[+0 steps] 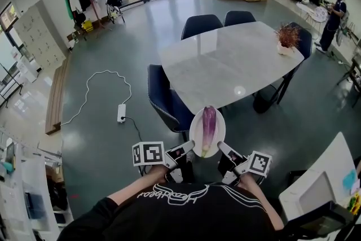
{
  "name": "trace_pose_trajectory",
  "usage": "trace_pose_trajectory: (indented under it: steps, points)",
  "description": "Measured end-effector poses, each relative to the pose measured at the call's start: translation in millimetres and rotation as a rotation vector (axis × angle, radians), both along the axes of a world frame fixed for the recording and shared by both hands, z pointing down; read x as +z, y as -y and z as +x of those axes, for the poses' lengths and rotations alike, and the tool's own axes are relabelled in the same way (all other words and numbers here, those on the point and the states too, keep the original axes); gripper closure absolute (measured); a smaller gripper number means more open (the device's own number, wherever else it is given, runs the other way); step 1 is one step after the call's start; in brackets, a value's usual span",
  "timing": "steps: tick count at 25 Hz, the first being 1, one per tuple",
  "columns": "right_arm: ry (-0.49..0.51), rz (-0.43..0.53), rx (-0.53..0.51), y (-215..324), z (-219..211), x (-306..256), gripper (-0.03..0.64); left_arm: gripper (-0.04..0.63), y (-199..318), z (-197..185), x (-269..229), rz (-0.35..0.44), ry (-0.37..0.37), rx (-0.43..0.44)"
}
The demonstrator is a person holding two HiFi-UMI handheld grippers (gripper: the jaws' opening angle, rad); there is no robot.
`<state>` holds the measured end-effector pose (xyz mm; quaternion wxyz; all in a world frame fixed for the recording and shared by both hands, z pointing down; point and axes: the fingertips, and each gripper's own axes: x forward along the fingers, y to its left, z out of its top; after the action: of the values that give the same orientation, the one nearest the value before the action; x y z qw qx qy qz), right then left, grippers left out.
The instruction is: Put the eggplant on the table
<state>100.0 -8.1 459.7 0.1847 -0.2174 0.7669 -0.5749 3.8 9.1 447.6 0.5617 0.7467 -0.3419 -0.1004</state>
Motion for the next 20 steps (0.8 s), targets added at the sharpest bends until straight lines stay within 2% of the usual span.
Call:
trace_pose_trajectory:
  steps: [10,20]
  points:
    - [-0.004,0.016,0.023,52.3,-11.0,-1.4,0.598,0.575,53.3,-11.4,-1.7,0.017,-0.005,0.021]
    - [-0.022,-0.020,0.074,116.7,-22.9,7.5,0.598,0.575,125.0,-24.8,8.2,-0.014,-0.016,0.069]
